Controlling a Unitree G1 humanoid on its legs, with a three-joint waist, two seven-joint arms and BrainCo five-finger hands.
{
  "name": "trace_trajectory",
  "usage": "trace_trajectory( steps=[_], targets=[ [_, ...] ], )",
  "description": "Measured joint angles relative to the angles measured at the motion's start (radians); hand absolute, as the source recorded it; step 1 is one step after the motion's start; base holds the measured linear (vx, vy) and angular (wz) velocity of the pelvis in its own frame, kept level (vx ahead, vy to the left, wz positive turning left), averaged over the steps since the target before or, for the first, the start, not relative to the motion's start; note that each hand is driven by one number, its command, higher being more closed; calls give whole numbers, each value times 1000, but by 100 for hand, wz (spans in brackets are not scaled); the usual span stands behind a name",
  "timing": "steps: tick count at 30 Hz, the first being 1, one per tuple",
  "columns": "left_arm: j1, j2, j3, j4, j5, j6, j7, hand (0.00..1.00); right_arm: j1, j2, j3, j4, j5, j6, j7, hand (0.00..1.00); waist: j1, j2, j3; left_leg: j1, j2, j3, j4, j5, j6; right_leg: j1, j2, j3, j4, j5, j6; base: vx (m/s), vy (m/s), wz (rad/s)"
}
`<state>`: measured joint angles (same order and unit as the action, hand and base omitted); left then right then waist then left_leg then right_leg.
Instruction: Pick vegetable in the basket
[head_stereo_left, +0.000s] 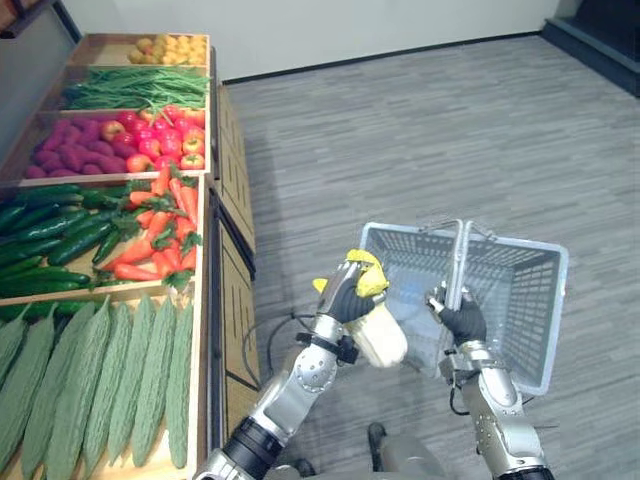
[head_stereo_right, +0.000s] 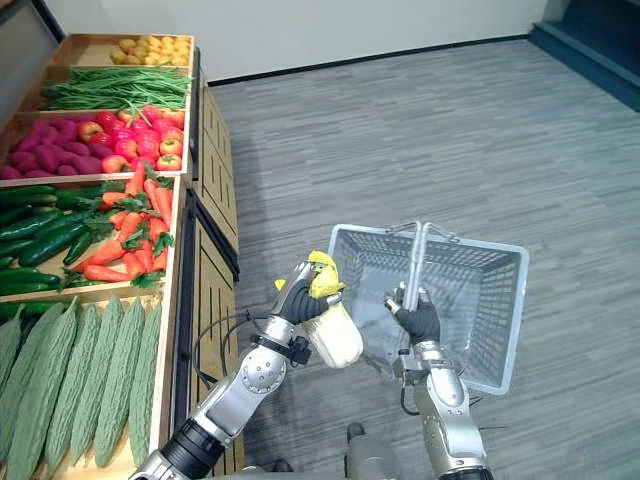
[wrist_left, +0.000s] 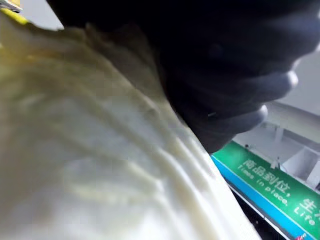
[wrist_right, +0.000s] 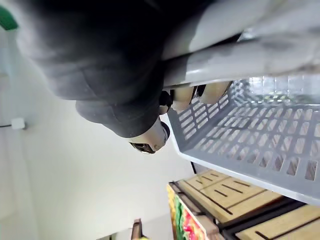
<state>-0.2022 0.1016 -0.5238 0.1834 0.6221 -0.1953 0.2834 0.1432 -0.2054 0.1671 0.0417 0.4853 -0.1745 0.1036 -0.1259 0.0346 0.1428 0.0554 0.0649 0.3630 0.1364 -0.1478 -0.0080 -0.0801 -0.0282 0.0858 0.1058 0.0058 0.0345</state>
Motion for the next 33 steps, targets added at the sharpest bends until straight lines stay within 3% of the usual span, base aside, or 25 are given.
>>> trace_trajectory(
  steps=[9, 10, 15, 24, 28, 33],
  targets=[
    [-96, 53, -60, 243, 184, 41, -31, 100, 15, -1, 154, 0, 139, 30, 121, 100, -24, -37, -16, 0, -18, -4, -39, -1, 0, 21, -15, -3, -77, 32, 7, -26, 41, 1],
    [-105, 55, -62, 257, 196, 42, -36, 0, 15, -1, 163, 0, 145, 30, 123, 100, -25, -38, -17, 1, -19, -4, -41, -1, 0, 21, -15, -2, -78, 32, 7, -35, 2, -3],
    [-131, 60, -62, 308, 256, 70, -49, 0, 16, -8, 216, 0, 175, 36, 159, 100, -26, -46, -21, 4, -21, -1, -51, -1, 1, 23, -15, 3, -96, 40, 7, -29, 1, -4],
    [-124, 57, -55, 292, 250, 77, -50, 0, 16, -7, 233, -2, 212, 54, 160, 100, -25, -46, -21, 2, -21, -2, -54, -1, 1, 27, -13, 1, -111, 52, 7, 0, 0, 0],
    [-19, 18, 5, 158, 133, 72, -53, 0, 34, 32, 180, 0, 156, 57, 131, 100, -23, -46, -21, 15, -20, -6, -55, 0, 1, 44, -14, -3, -115, 52, 7, 8, 2, 3],
    [103, -20, 67, 54, -171, 59, -83, 0, 63, 82, 52, 1, 77, 63, 67, 100, -19, -46, -21, 20, -21, -9, -64, -1, 1, 54, -15, -8, -131, 52, 7, -9, -4, 4]
  ],
)
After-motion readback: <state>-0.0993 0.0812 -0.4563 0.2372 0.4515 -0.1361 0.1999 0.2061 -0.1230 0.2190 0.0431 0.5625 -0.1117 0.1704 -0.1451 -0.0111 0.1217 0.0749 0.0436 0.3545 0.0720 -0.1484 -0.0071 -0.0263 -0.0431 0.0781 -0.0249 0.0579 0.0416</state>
